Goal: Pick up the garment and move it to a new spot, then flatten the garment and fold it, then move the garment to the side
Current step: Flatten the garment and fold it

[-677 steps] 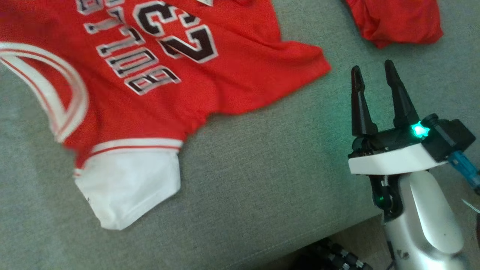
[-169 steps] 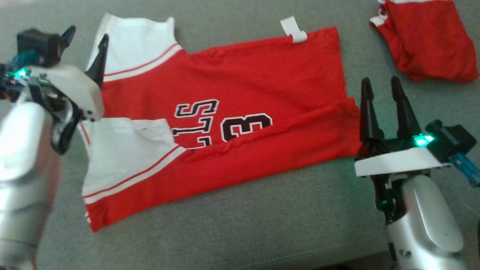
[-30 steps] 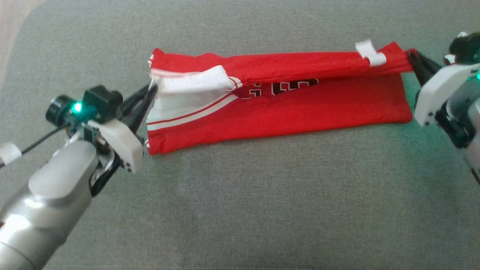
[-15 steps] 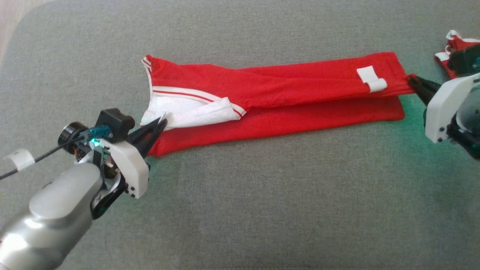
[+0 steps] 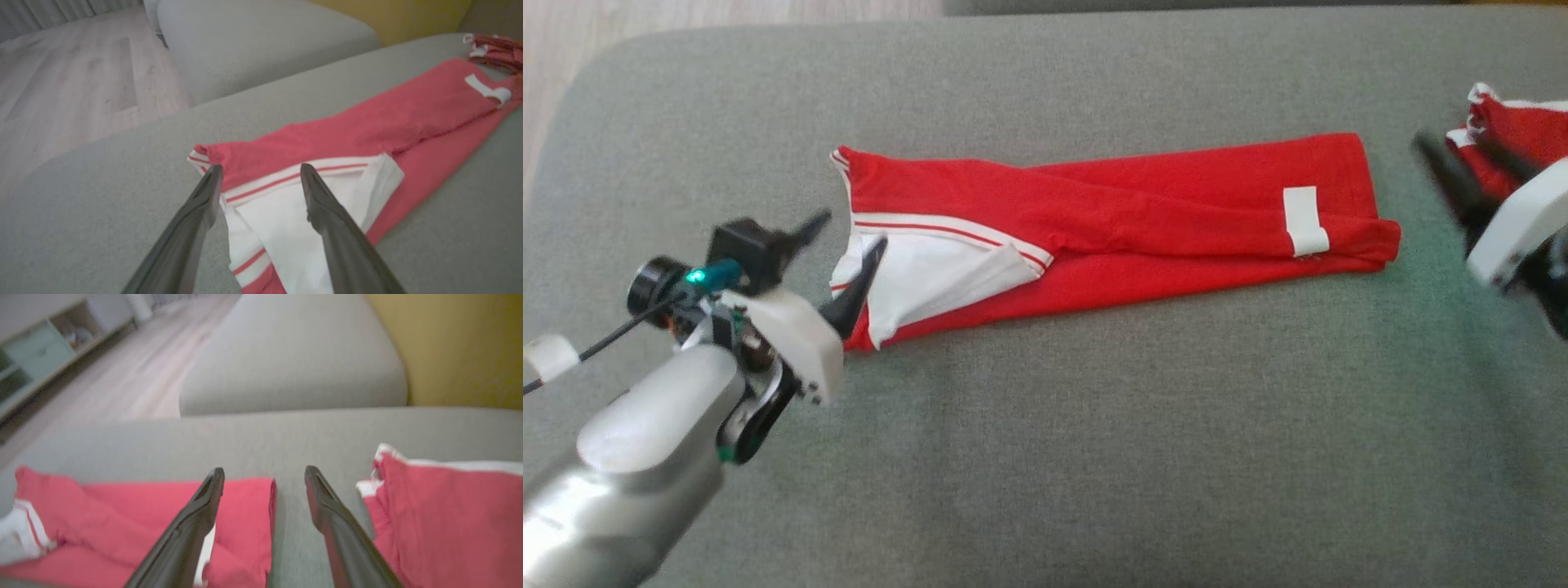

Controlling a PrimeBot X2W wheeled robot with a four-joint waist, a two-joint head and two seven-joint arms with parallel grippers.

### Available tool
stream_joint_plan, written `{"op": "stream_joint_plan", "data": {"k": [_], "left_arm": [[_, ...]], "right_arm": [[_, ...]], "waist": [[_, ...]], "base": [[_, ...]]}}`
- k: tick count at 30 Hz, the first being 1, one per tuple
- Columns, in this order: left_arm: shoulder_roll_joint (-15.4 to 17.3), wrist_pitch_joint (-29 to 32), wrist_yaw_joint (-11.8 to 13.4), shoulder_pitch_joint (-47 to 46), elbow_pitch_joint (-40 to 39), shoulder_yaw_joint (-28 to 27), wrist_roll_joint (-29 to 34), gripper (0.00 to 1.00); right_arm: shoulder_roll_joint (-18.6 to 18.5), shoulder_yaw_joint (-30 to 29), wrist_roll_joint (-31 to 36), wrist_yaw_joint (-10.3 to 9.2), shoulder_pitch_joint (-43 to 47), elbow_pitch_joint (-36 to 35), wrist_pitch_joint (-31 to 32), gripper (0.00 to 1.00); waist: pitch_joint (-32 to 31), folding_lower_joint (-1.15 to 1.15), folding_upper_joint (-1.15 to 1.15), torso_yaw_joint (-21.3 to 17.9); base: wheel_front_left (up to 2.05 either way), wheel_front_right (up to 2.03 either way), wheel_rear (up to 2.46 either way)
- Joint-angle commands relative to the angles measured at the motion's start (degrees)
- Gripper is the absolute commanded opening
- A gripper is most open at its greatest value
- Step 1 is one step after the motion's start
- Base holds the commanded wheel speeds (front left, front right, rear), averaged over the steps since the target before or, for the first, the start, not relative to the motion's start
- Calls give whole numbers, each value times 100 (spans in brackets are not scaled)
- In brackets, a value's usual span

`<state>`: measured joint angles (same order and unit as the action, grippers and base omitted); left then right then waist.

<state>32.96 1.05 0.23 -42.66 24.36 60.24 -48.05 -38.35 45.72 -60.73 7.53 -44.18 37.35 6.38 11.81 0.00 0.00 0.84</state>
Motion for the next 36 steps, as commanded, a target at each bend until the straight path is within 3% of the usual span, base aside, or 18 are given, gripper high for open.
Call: {"op": "stream_joint_plan", "data": {"k": [1, 7, 11, 15, 19, 21, 25, 28, 36], "left_arm": [[73, -215, 139, -239, -102, -401, -57, 100], [-345, -1405, 837, -85, -142, -1156, -231, 100], [-631, -1596, 1344, 272, -405, -1939, -162, 100], [-1047, -1602, 1577, 994, -1063, -2955, 501, 100], [-1568, -1603, 1460, 1808, -1353, -3657, 1072, 100], [-1797, -1603, 1307, 2153, -1429, -3944, 1359, 100], [-2226, -1604, 927, 2683, -1379, -4407, 1826, 100], [-2470, -1604, 655, 2845, -1277, -4697, 2116, 100], [-2802, -1604, 157, 2678, -1097, -5130, 2571, 100]], "right_arm": [[-35, -234, -112, -4, -51, -91, -341, 100], [575, -950, 149, -4, -81, -53, -1896, 100], [1284, -1782, 673, -4, 107, -158, -2128, 100], [2223, -3011, 1883, -4, 877, -768, -2135, 100], [3134, -3862, 3082, -4, 1838, -1354, -2136, 100], [3370, -4079, 3529, -4, 2213, -1544, -2136, 100], [3527, -4246, 4037, -4, 2722, -1779, -2137, 100], [3542, -4155, 3961, -4, 2910, -1832, -2137, 100], [3546, -4368, 4325, -4, 2819, -1850, -2137, 100]], "waist": [[-82, 0, 0, 22], [-327, 0, 0, -9], [-419, 0, 0, -44], [-411, 0, 0, -3], [-370, 0, 0, 73], [-339, 0, 0, 94], [-286, 0, 0, 122], [-238, 0, 0, 138], [10, 0, 0, 233]], "base": [[0, 0, 0], [0, 0, 0], [0, 0, 0], [0, 0, 0], [0, 0, 0], [0, 0, 0], [0, 0, 0], [0, 0, 0], [0, 0, 0]]}}
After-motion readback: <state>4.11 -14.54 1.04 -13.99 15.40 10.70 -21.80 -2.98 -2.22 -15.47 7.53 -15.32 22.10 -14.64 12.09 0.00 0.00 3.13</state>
